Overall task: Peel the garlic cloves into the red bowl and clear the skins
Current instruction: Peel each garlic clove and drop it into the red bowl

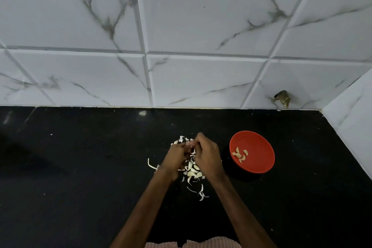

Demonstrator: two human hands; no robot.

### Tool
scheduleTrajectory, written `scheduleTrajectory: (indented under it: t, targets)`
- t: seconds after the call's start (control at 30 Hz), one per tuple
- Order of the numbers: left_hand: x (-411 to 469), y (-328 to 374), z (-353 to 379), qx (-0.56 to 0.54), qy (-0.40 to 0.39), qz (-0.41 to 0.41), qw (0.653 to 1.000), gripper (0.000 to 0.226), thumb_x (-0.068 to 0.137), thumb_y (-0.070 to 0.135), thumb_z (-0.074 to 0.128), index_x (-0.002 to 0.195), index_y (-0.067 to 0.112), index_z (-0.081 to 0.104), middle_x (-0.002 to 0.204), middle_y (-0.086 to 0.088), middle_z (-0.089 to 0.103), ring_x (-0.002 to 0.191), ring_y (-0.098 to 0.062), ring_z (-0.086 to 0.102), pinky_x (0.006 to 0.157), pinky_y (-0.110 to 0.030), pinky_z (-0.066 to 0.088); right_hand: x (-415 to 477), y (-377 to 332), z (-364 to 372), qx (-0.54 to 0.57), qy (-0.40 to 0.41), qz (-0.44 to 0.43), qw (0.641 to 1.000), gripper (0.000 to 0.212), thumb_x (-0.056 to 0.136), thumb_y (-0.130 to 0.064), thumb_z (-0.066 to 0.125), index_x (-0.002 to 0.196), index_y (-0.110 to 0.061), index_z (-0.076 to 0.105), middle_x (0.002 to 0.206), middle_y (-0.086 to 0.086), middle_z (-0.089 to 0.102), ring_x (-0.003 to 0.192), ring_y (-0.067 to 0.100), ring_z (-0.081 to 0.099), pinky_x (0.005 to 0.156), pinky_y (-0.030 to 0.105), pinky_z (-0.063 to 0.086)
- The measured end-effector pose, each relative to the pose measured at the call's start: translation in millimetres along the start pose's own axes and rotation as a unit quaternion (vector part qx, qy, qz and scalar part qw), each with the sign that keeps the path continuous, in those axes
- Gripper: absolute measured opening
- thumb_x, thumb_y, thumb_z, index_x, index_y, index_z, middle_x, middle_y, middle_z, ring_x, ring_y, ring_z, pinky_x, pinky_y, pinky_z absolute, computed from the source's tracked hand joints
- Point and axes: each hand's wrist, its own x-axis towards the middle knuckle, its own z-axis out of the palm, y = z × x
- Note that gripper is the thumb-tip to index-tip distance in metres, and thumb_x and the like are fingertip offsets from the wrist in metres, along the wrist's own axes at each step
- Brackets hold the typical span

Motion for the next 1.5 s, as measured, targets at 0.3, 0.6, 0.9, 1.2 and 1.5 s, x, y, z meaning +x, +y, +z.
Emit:
scheduleTrajectory:
  t: [0.3, 0.6, 0.9, 1.2, 1.5]
  targets:
    - [9.7, -22.0, 3.3, 0.267, 0.096, 0.272, 0.920, 0.026, 0.105, 0.021, 0.050, 0.081, 0.013, 0.059, 0.065, -0.001, 0.059, 0.059, -0.022, 0.054, 0.058, -0.041, 0.043, 18.6, -10.3, -3.3, 0.060, -0.013, 0.225, 0.972, 0.037, 0.107, -0.031, 0.047, 0.081, -0.006, 0.056, 0.072, 0.003, 0.058, 0.065, 0.014, 0.053, 0.061, 0.034, 0.039]
    - [10.5, -18.8, 3.9, 0.132, 0.072, 0.213, 0.965, 0.037, 0.108, 0.027, 0.044, 0.078, 0.013, 0.060, 0.071, -0.001, 0.063, 0.068, -0.016, 0.056, 0.072, -0.050, 0.048, 16.7, 0.6, -13.8, 0.208, -0.041, 0.197, 0.957, 0.017, 0.099, -0.025, 0.063, 0.091, -0.010, 0.063, 0.069, 0.005, 0.070, 0.061, 0.013, 0.067, 0.061, 0.025, 0.052]
    - [10.5, -16.5, 3.3, 0.121, 0.109, 0.238, 0.958, 0.028, 0.106, 0.026, 0.048, 0.086, 0.020, 0.066, 0.075, 0.006, 0.066, 0.066, -0.011, 0.057, 0.063, -0.040, 0.047, 15.5, 3.6, -23.4, 0.211, -0.004, 0.176, 0.961, 0.011, 0.098, -0.010, 0.063, 0.097, -0.020, 0.068, 0.091, -0.003, 0.071, 0.078, 0.011, 0.070, 0.055, 0.023, 0.054]
    - [6.5, -11.9, -0.6, 0.134, 0.072, 0.238, 0.959, 0.030, 0.108, 0.030, 0.043, 0.085, 0.019, 0.059, 0.070, 0.011, 0.060, 0.062, -0.009, 0.049, 0.059, -0.035, 0.040, 15.9, -1.4, -28.7, 0.166, -0.034, 0.062, 0.984, 0.008, 0.095, -0.009, 0.066, 0.098, -0.016, 0.063, 0.091, -0.006, 0.068, 0.087, 0.014, 0.069, 0.069, 0.036, 0.061]
    - [0.8, -3.5, -2.7, 0.183, 0.062, 0.259, 0.946, 0.035, 0.108, 0.033, 0.041, 0.084, 0.012, 0.054, 0.066, 0.003, 0.048, 0.058, -0.008, 0.041, 0.057, -0.036, 0.036, 21.5, -5.8, -37.3, 0.076, -0.067, -0.037, 0.994, 0.011, 0.095, -0.008, 0.066, 0.099, -0.015, 0.058, 0.095, -0.007, 0.060, 0.086, 0.008, 0.063, 0.073, 0.022, 0.054]
